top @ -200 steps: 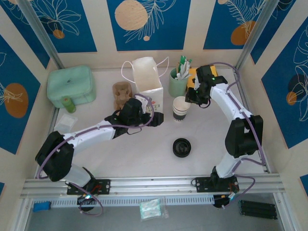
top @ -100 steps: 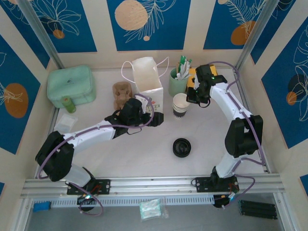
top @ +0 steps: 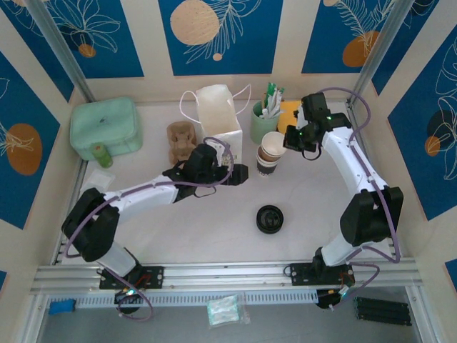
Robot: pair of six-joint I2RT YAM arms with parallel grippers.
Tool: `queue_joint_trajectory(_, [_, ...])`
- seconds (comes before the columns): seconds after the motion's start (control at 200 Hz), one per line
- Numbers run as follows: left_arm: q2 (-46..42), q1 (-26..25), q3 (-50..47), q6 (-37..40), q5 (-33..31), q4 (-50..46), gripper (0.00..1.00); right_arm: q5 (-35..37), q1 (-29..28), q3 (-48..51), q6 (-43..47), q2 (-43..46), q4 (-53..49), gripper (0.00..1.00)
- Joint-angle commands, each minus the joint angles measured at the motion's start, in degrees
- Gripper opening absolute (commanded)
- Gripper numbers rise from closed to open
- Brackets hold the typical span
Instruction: Pack the takeout coffee
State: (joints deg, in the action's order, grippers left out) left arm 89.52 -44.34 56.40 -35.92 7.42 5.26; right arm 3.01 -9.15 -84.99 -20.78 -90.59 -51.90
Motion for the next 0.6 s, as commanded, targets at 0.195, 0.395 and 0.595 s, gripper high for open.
queue_joint_trajectory(0.195, [5.54,-1.64,1.76,-15.65,-3.16,13.17,0.99,-4.67,0.8,1.09,-1.15,0.76,0.59,0.0])
queue_joint_trajectory(0.395, [8.79,-2.02,2.43,-21.03,-4.49,19.67,0.99,-5.72,1.02,0.86,-1.13,0.31,0.83,0.0])
queue_joint_trajectory(0.595, [10.67,-2.51,3.82,-22.03,-6.18,20.41,0.99,-6.28,1.28,1.19,-1.04,0.32,1.08,0.0])
